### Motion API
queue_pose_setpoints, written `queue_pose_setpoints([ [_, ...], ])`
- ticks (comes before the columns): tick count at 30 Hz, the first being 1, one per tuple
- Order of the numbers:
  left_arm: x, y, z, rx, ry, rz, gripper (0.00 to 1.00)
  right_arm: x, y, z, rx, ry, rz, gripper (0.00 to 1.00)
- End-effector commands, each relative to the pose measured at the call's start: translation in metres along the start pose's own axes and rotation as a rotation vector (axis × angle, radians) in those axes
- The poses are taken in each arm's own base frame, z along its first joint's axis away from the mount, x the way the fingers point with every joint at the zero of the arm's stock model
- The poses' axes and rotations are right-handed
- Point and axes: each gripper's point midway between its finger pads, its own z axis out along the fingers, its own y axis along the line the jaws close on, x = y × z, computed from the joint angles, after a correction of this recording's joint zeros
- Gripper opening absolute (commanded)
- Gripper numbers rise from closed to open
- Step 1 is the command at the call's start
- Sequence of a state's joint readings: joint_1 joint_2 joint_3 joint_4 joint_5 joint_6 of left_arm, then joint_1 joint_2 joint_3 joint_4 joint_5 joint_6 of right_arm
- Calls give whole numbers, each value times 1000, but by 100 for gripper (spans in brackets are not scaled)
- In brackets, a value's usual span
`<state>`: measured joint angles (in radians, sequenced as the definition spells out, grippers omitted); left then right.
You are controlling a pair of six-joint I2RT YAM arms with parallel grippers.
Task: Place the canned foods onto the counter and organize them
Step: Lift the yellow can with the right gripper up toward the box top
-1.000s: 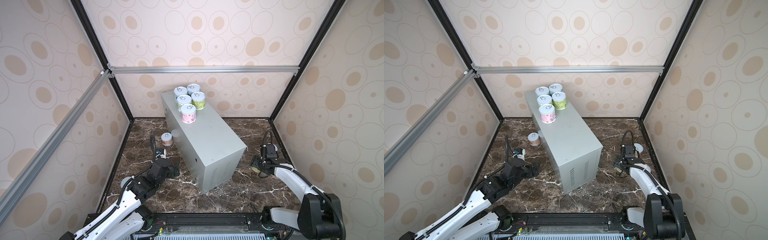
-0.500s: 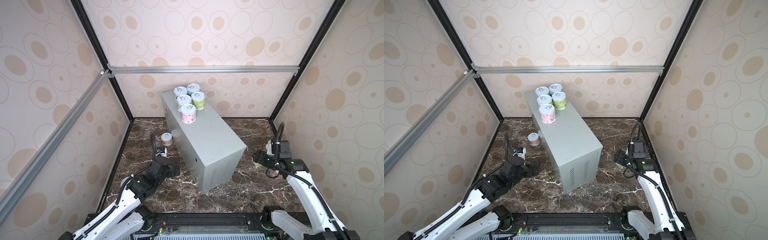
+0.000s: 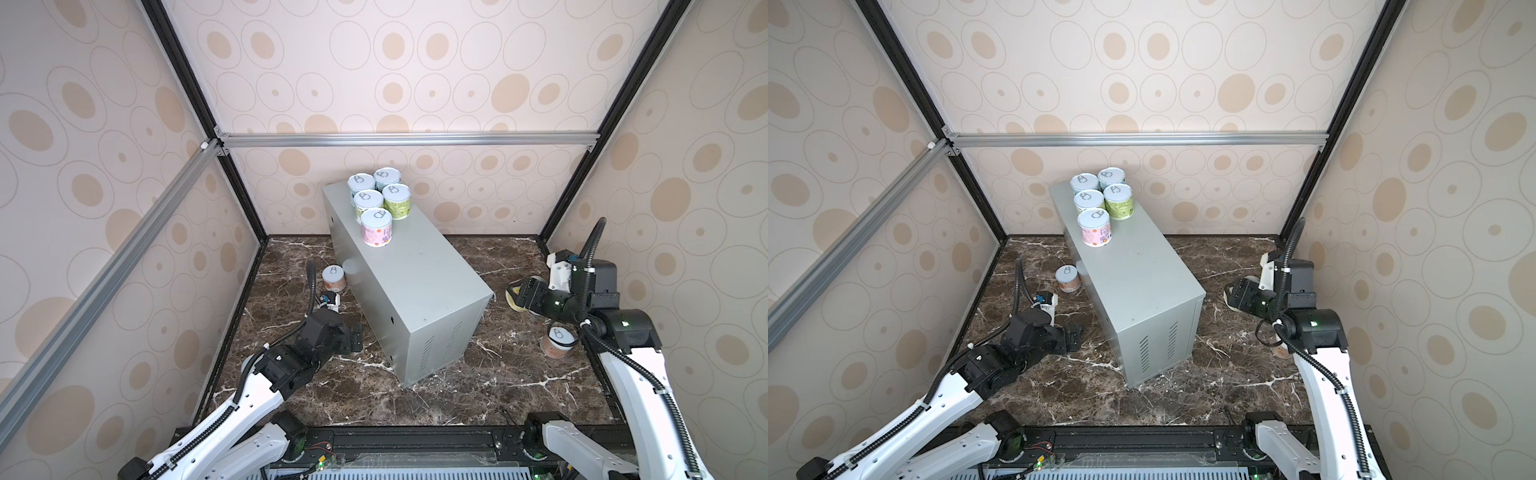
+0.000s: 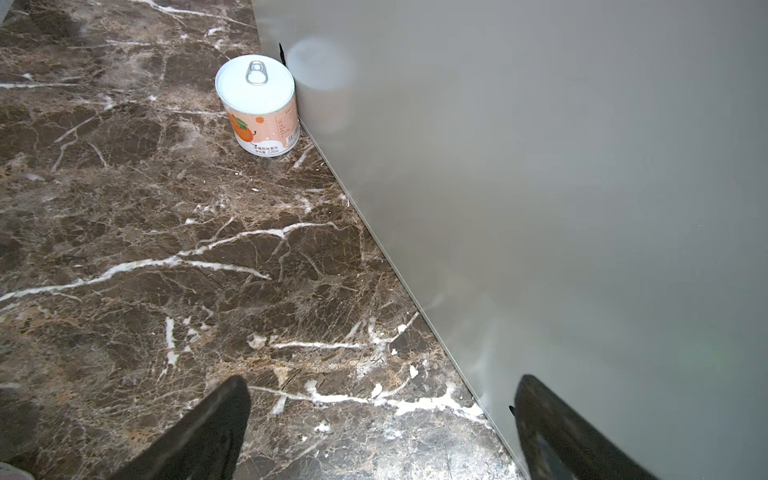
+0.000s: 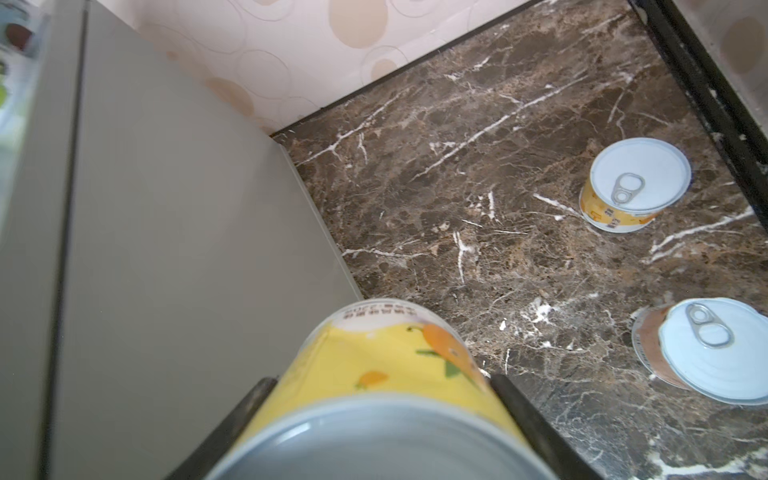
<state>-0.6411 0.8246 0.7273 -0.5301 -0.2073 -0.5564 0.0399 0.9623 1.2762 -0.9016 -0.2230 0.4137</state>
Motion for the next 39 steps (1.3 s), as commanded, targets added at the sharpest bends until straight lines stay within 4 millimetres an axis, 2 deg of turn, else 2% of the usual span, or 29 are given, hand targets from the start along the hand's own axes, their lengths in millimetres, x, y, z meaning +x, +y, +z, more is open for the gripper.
queue_pose_setpoints([
  [1, -19, -1, -6, 3, -64, 6, 99, -11, 27, -32, -95, -45, -57, 63],
  [8, -19, -4, -1, 19, -91, -27, 99, -29, 61, -71, -174, -13, -125, 63],
  [13, -11, -1, 1, 23, -88, -27, 99, -47, 79, -89, -191, -1, -161, 64],
  [20, -13, 0, -1, 27, -108, -33, 99, -63, 104, -108, -220, -5, -189, 64],
  [27, -13, -3, -2, 45, -107, -25, 99, -61, 134, -100, -227, 40, -292, 63],
  [33, -10, -5, 3, 50, -90, -14, 99, -55, 169, -82, -233, 85, -397, 63],
  [39, -7, -6, 7, 46, -68, 1, 99, -44, 189, -61, -232, 133, -456, 63],
])
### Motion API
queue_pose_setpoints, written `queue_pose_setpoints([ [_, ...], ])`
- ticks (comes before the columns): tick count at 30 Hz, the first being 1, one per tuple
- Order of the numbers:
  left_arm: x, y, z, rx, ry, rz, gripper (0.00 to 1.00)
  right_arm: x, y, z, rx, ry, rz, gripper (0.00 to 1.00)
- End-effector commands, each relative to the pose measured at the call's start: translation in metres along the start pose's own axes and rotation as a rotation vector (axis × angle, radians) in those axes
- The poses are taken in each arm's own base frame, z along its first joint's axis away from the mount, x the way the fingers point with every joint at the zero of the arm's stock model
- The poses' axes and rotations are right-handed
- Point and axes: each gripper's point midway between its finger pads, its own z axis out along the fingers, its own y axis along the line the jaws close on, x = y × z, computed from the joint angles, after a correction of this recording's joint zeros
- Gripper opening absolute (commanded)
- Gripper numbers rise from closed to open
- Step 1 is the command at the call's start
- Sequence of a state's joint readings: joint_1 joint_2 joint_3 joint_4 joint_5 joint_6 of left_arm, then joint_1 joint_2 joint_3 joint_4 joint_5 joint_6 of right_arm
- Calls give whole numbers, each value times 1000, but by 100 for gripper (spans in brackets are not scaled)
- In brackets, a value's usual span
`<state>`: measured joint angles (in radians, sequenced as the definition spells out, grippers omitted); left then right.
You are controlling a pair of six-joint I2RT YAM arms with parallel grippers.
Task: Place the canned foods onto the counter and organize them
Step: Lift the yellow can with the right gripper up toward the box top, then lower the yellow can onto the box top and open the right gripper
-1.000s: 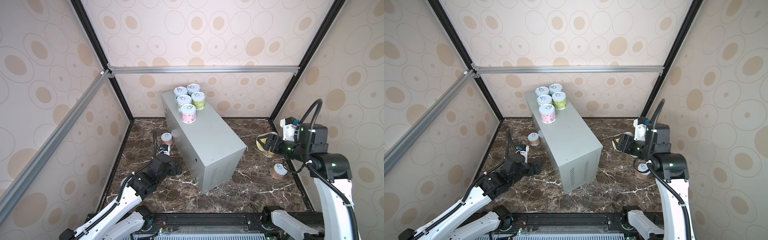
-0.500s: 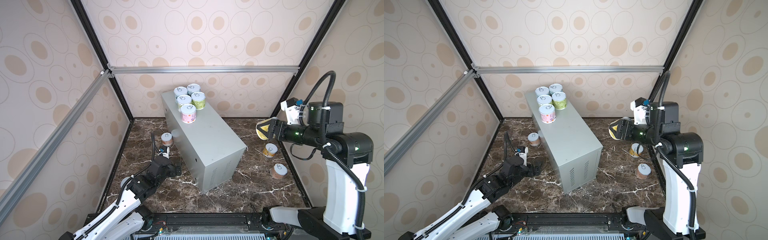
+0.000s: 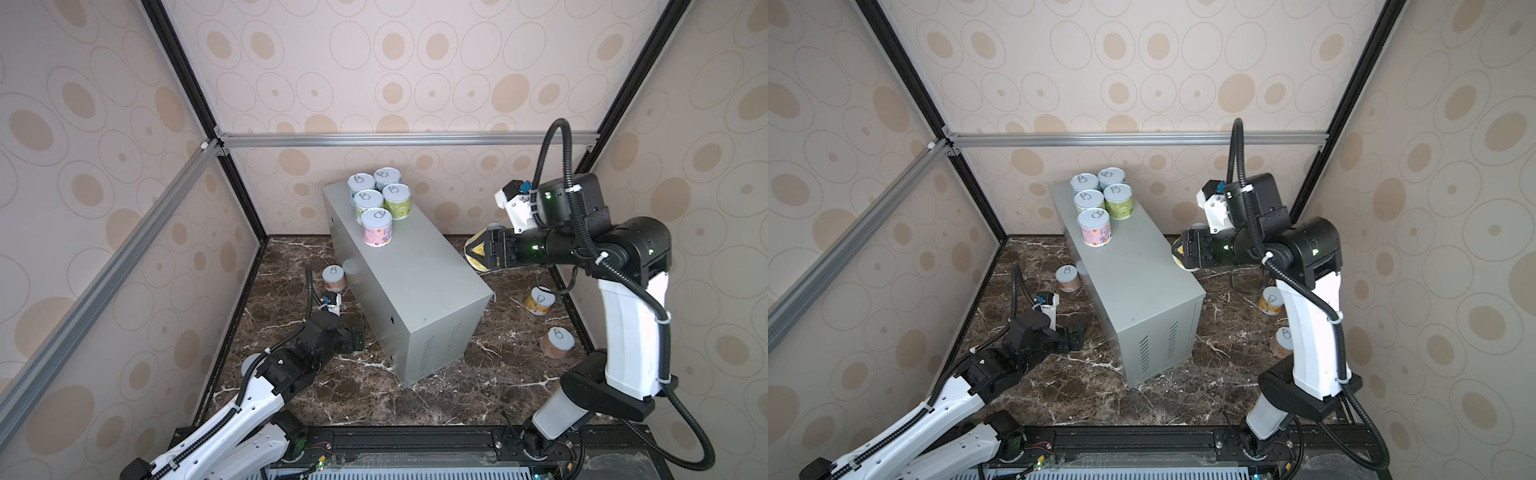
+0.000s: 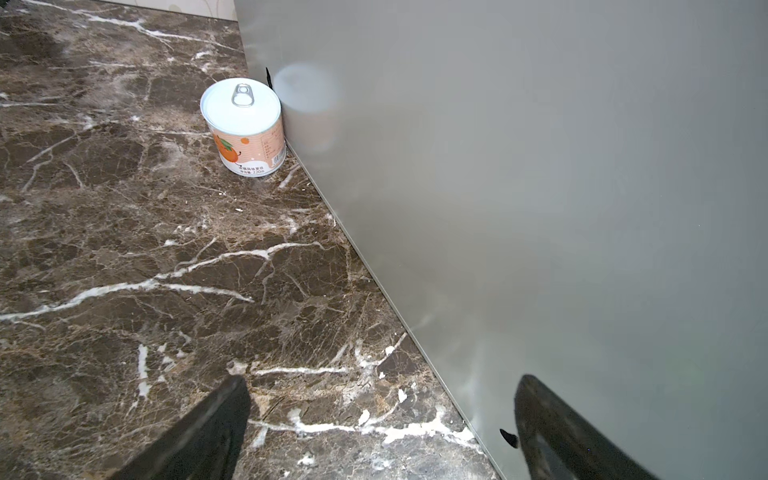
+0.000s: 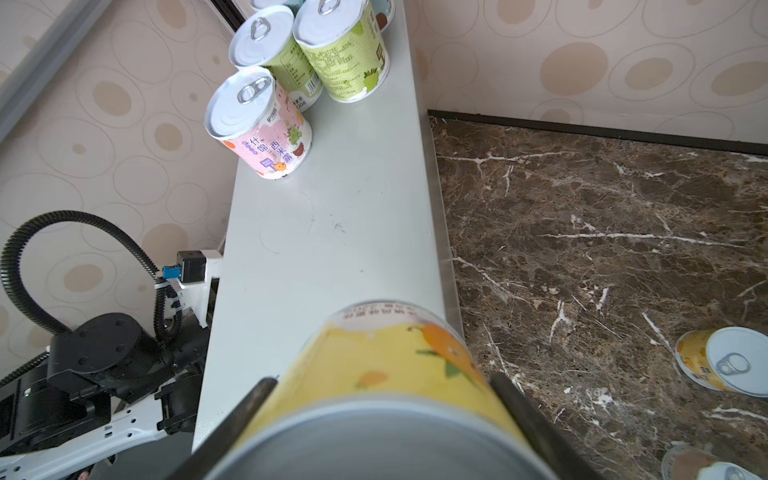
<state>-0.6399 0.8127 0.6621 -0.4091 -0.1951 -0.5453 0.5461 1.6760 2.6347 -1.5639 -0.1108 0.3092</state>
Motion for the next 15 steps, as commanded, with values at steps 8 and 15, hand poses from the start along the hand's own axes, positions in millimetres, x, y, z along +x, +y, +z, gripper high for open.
queue_pose_setpoints([
  [8, -10, 1, -8, 10, -49, -12, 99, 10, 13, 18, 68, 44, -130, 63],
  [15, -10, 2, -8, 7, -47, -18, 99, 19, 21, 46, 119, 100, -199, 65],
])
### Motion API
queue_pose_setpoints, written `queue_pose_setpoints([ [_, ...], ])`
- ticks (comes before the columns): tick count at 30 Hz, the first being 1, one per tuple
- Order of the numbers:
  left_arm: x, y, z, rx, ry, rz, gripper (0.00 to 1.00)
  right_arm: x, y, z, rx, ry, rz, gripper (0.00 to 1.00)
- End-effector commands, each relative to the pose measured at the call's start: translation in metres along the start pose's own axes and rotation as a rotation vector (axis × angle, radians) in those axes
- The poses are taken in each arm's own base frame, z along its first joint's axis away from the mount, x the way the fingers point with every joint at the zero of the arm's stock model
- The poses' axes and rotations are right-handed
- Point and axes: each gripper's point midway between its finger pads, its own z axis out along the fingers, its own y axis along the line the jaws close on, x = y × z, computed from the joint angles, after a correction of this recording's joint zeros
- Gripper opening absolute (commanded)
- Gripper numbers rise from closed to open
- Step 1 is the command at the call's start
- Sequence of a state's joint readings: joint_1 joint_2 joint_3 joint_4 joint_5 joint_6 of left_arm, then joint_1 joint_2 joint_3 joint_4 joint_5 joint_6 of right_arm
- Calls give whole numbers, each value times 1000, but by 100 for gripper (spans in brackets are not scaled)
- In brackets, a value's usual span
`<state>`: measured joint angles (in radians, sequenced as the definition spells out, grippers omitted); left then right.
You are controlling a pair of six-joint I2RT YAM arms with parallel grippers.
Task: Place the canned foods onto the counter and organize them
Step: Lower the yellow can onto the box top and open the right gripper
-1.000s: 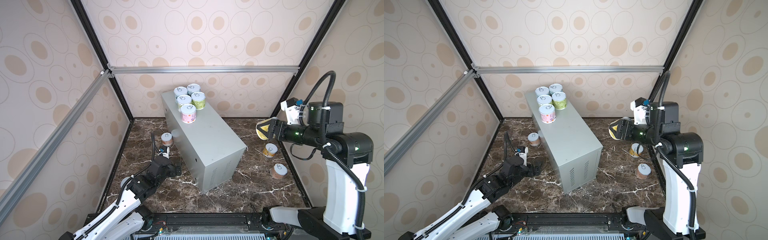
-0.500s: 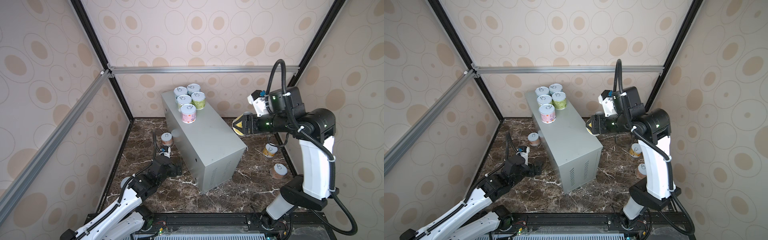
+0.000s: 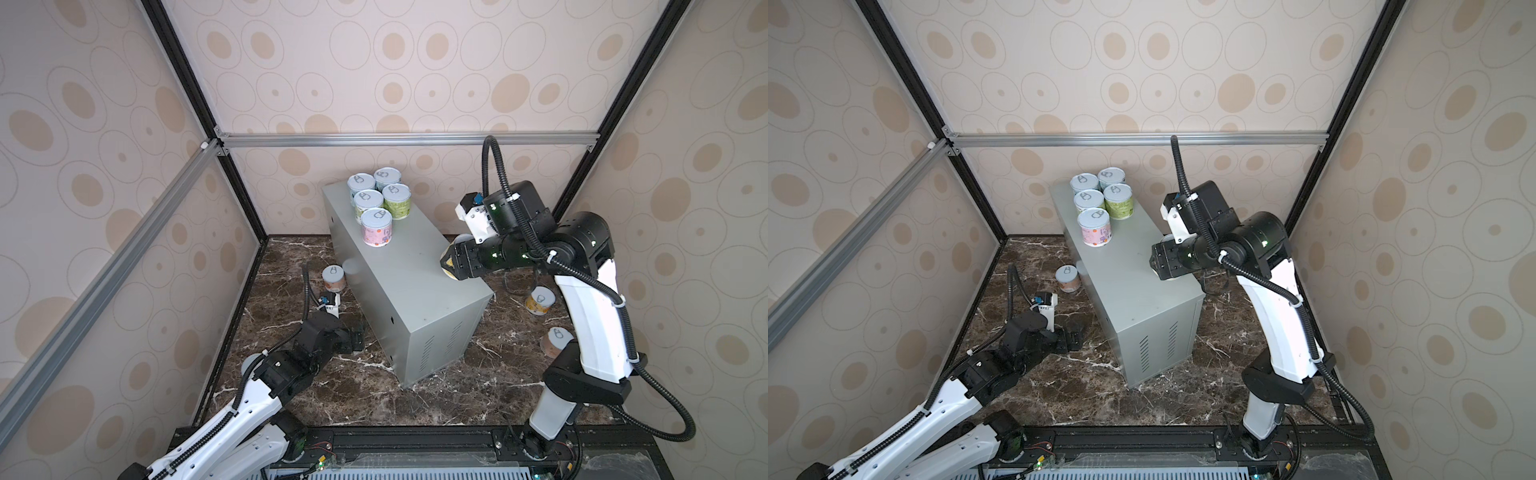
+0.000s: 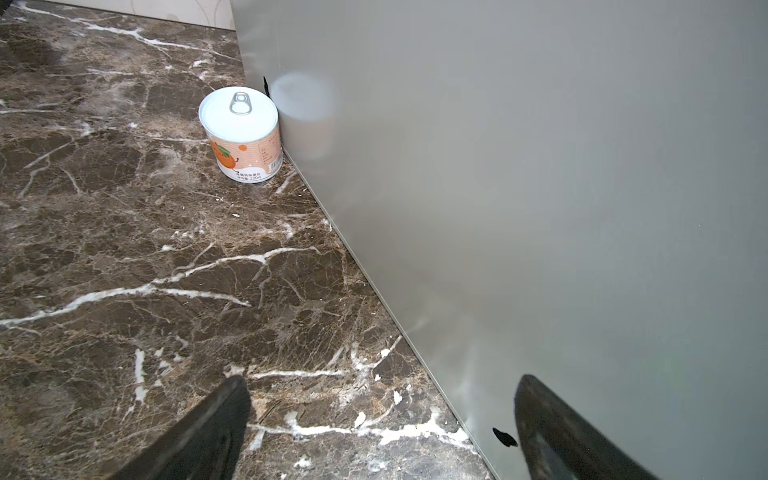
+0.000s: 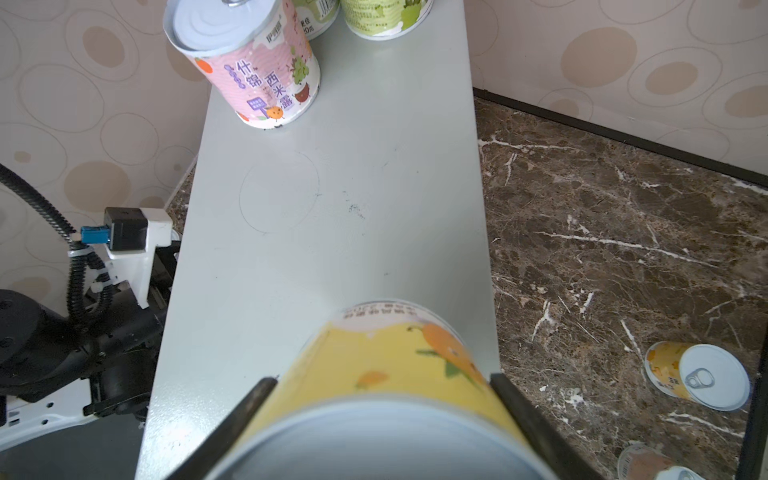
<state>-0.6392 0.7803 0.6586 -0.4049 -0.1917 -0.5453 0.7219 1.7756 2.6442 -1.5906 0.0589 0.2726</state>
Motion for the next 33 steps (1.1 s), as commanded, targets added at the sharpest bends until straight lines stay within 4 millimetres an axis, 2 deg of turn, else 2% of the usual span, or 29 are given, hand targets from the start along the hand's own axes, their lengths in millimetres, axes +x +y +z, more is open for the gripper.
queue_pose_setpoints([
  [1, -5, 2, -1, -7, -19, -8, 99, 0, -1, 5, 50, 4, -50, 65],
  [10, -2, 2, 1, -11, -8, -3, 99, -1, 12, 37, 31, 48, -79, 71],
  [20, -4, 6, 0, -28, -21, -11, 99, -4, 22, 55, -10, 55, -113, 91],
  [26, -2, 5, 4, -29, -6, 4, 99, -11, 25, 45, -31, -3, -121, 100],
  [33, -2, 7, 4, -39, -11, 1, 99, -19, 24, 23, -46, -80, -126, 99],
])
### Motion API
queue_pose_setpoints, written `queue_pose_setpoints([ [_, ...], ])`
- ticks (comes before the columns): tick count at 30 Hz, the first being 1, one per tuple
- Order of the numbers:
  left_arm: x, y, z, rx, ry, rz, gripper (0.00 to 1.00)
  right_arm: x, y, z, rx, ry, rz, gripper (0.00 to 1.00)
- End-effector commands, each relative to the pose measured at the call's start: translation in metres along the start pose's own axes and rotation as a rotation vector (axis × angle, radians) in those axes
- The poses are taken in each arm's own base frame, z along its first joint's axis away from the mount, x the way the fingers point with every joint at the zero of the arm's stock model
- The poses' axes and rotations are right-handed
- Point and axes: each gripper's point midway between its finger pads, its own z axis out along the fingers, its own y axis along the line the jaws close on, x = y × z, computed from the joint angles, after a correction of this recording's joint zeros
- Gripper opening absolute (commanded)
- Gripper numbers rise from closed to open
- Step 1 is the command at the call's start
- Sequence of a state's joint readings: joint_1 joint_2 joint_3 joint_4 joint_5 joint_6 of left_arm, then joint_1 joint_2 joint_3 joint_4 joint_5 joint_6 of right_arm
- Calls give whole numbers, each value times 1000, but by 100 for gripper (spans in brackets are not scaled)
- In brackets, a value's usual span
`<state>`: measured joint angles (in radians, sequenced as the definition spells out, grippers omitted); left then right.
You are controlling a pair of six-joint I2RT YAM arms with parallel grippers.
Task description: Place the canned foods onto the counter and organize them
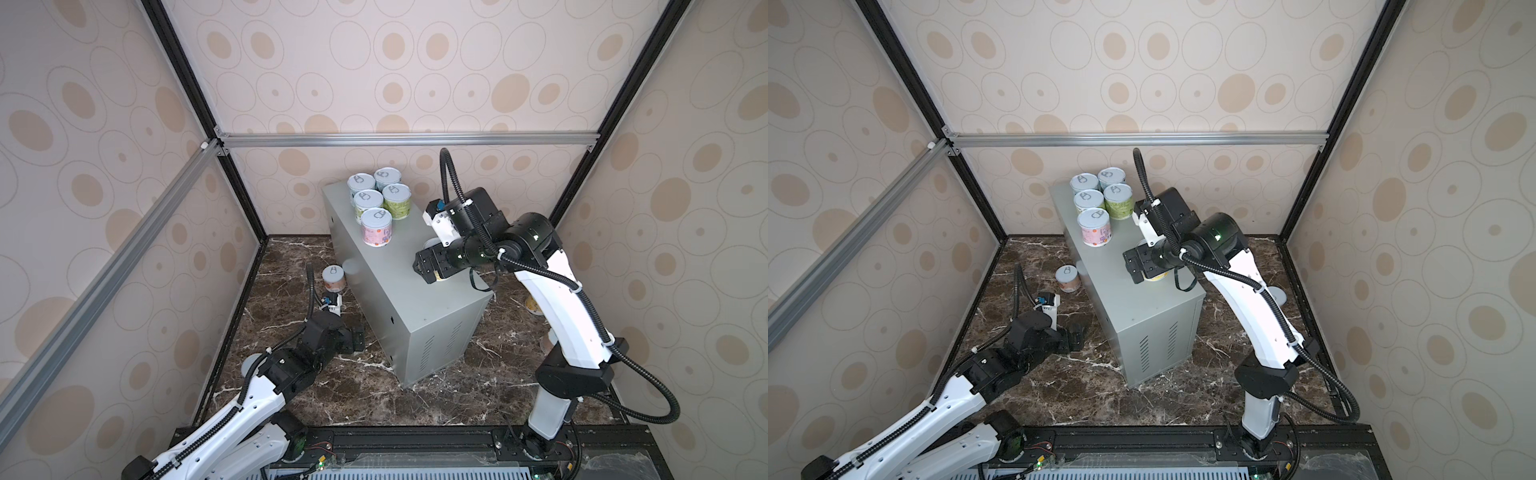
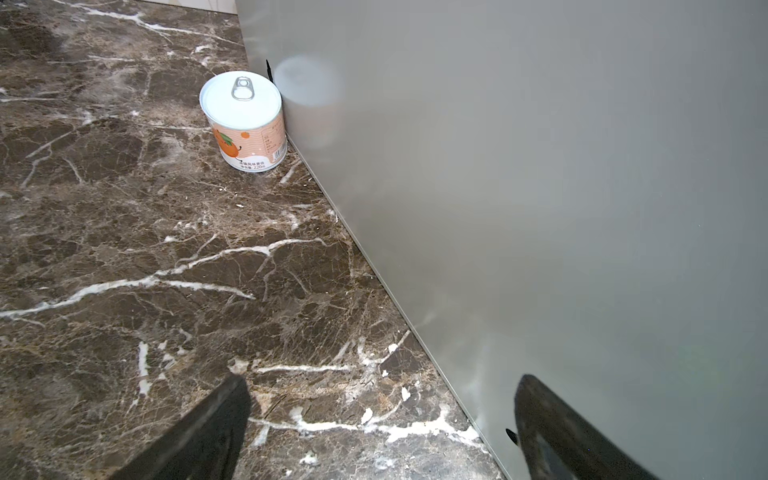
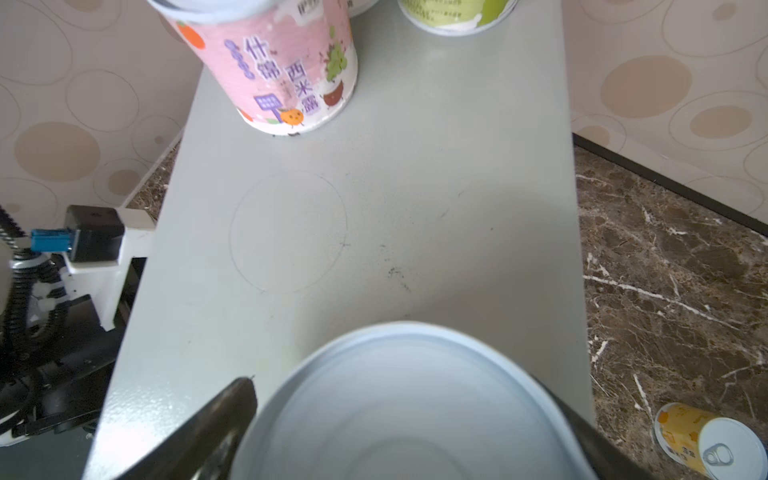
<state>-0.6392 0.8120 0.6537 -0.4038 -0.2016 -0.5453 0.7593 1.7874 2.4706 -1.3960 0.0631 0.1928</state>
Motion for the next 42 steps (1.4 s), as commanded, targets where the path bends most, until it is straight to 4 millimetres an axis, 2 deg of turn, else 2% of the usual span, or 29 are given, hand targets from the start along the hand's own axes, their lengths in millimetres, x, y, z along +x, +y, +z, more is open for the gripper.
queue_pose_setpoints([
  [1, -9, 4, -3, -17, -38, -9, 99, -9, 3, -29, -20, -91, -20, 99],
  [6, -12, 7, -6, -30, -53, -14, 99, -12, 5, -58, -57, -189, -13, 98],
  [11, -19, 8, -15, -18, -100, -31, 99, -4, 6, -83, -102, -290, -17, 100],
  [16, -22, 7, -15, -9, -109, -33, 99, 16, 0, -102, -118, -357, 27, 82],
  [21, -23, 6, -13, -4, -105, -40, 99, 38, -5, -94, -131, -381, 75, 71],
  [26, -25, 9, -13, -6, -113, -45, 99, 47, -7, -81, -131, -388, 103, 66],
  [31, -27, 11, -14, -6, -116, -53, 99, 44, -8, -63, -118, -391, 141, 62],
  [36, -33, 12, -21, 5, -155, -86, 99, 35, -10, -44, -97, -407, 173, 63],
  [42, -36, 11, -18, -7, -144, -98, 99, 20, -16, -32, -55, -439, 213, 65],
])
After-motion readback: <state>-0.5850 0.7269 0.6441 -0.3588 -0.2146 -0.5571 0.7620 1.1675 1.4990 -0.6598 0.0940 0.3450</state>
